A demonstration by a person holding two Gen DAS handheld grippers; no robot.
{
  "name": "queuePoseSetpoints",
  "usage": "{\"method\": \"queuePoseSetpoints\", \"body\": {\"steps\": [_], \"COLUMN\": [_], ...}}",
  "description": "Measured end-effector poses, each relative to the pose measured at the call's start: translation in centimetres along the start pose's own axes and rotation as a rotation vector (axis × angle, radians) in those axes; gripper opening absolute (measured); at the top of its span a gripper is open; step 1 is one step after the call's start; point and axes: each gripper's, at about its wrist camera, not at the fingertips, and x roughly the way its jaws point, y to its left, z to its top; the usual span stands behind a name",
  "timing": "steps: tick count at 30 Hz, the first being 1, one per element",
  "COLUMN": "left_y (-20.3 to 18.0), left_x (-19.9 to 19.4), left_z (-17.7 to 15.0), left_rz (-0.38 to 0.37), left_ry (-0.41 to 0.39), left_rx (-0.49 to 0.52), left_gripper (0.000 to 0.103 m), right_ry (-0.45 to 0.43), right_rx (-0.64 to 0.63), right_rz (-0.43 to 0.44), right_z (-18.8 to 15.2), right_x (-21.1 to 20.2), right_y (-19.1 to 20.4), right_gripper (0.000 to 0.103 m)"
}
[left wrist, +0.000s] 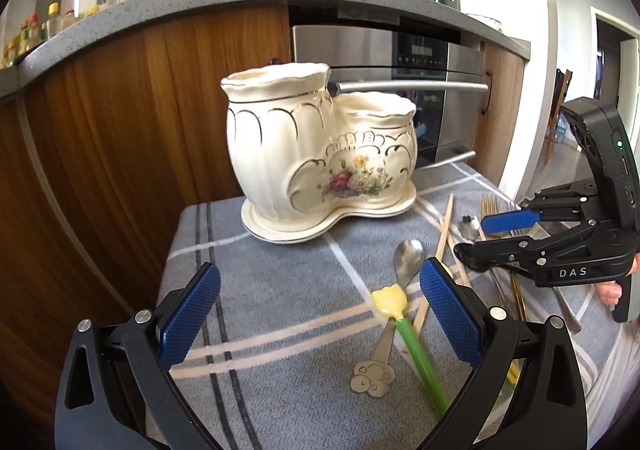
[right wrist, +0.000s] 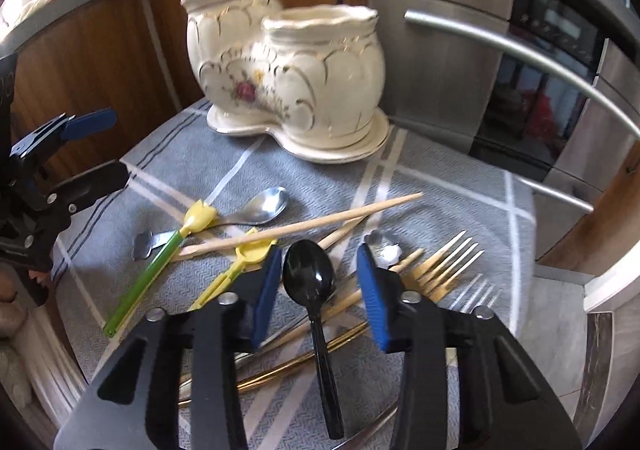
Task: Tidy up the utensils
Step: 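Lower the right gripper onto the black spoon and close on it, then grasp a wooden chopstick with the left gripper while the right gripper holds the black spoon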
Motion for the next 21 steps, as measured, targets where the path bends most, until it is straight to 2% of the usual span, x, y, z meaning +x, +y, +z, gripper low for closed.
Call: {"method": "queuePoseSetpoints", "body": {"steps": [2,9,17,21], "left_y": [0.0,-0.6,-0.8,-0.7], "left_x": [0.3,1.0,0.8,0.8], "left_z": [-0.1,0.0,0.0,0.0], "left_rz": [-0.012,-0.020,-0.021,-0.015], "left_ry": [0.002,0.002,-0.009,-0.007], "left_rx": [-0.004,0.026,0.030,0.026], "left_gripper": [0.099,0.099,0.099,0.099], "right_ry": [0.015,0.058,0.095,0.104], "right_rx": [-0.002,0.013,-0.014,-0.062], "right_rz": [0.003,0.075,0.065,0.029], "right_z": [0.1,0.6,0.5,0.4], "right_x": [0.4,1.1,1.8,1.8], "right_y": [-0.2,-1.0,-0.8,-0.1], "right_gripper": [0.027,0.027,0.027,0.027]}}
